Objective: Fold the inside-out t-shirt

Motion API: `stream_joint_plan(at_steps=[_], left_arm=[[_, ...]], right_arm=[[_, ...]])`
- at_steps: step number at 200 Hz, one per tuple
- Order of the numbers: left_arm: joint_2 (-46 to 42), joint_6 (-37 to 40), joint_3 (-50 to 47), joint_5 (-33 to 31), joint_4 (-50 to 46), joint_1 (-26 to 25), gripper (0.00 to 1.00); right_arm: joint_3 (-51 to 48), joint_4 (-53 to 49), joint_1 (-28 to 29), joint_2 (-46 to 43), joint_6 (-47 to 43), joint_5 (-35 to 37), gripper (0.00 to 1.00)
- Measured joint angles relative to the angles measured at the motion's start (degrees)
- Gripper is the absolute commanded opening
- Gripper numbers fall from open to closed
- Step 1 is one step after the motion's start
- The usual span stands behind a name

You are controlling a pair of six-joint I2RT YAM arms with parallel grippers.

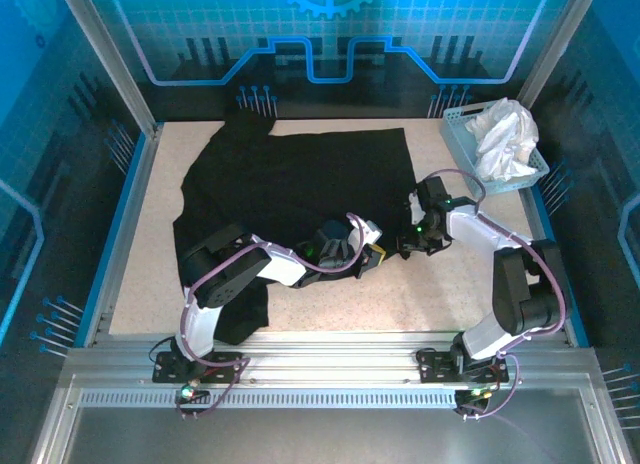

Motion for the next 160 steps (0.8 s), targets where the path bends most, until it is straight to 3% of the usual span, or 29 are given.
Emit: stream_joint_plan(at_steps=[23, 53, 104, 138, 160], left_arm=[[0.0, 0.0, 0.0, 0.0, 0.0, 0.0, 0.00], [0.0, 0.0, 0.0, 0.0, 0.0, 0.0, 0.00], [0.0, -1.0, 0.1, 0.0, 2.0, 0.0, 0.00], [0.2, -1.9, 0.1, 0.0, 3.0, 0.0, 0.00], [0.6, -2.8, 0.1, 0.0, 3.0, 0.0, 0.00]], right_arm=[[-0.7, 1.0, -2.3, -0.4, -0.2, -1.2, 0.00], [-2.6, 2.1, -6.8, -4.9, -0.8, -6.2, 0.00], [-4.8, 5.7, -13.1, -19.5, -3.9, -23.0, 0.00], [-5.7, 7.0, -13.5, -19.3, -5.4, -31.3, 0.00], [-5.7, 7.1, -13.5, -16.9, -6.0, -32.7, 0.00]])
